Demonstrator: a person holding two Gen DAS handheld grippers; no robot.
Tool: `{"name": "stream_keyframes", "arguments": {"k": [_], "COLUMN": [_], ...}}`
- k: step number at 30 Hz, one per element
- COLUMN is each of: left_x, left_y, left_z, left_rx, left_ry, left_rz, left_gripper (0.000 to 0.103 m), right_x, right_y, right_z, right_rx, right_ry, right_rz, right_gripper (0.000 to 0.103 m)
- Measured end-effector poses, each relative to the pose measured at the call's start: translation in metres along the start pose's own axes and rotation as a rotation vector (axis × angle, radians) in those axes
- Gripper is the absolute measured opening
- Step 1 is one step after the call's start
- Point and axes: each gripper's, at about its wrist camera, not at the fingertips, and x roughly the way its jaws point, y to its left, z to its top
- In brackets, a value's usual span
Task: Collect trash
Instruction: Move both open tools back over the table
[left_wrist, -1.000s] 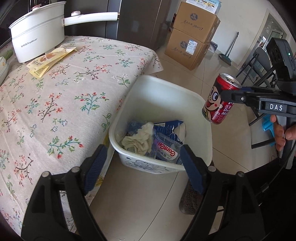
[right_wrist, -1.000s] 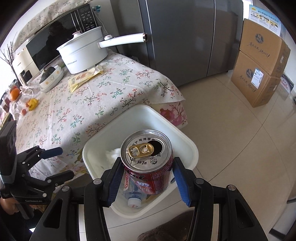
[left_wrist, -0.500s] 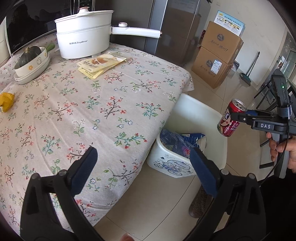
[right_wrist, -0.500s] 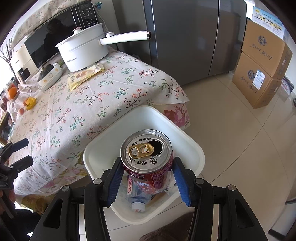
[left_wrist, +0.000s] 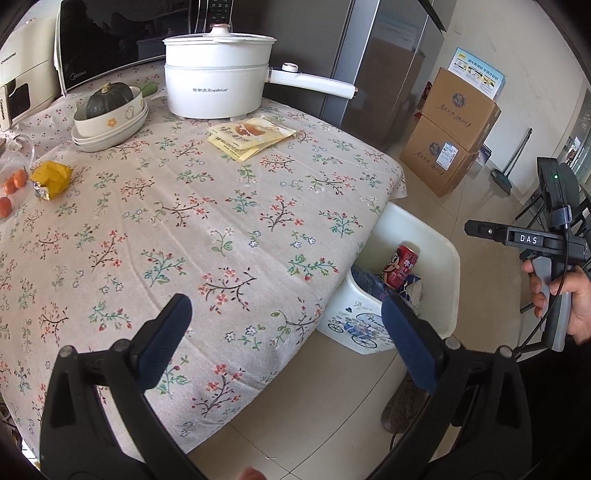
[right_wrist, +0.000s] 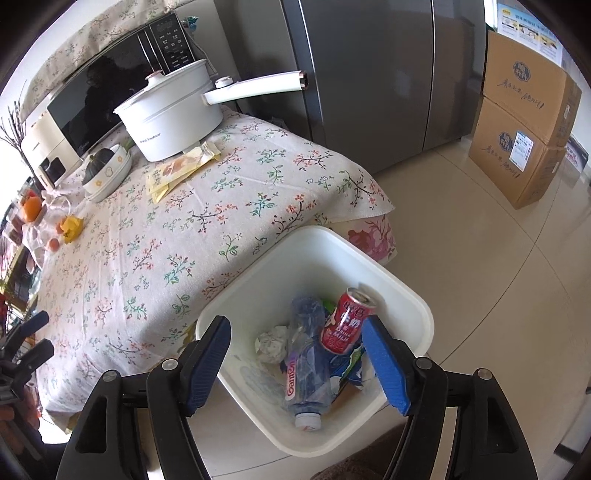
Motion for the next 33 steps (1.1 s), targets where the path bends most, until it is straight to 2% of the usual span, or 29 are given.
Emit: {"name": "stream_keyframes", "arguments": {"k": [19, 26, 33], "left_x": [-0.049, -0.064, -0.069], "left_y": [0.061, 0.096, 0.132], "left_z": [-0.011, -0.013, -0.008], "left_rx": [-0.121, -0.196, -0.248], "left_ry": [-0.088, -0.125, -0.127], "left_rz": [0.085, 0.161, 0.213], "left_gripper": [0.102, 0.102, 0.102], "right_x": [-0.027, -0.02, 0.004], "right_y": [0.071, 0.102, 0.127], "right_z": [0.043, 0.06, 0.077], "right_rx": [-0.048, -0.081, -0.093], "right_ry": [-0.169, -0.199, -0.185], "right_rz": [0.041, 0.049, 0.059], "right_gripper": [0.08, 0.081, 0.082]}}
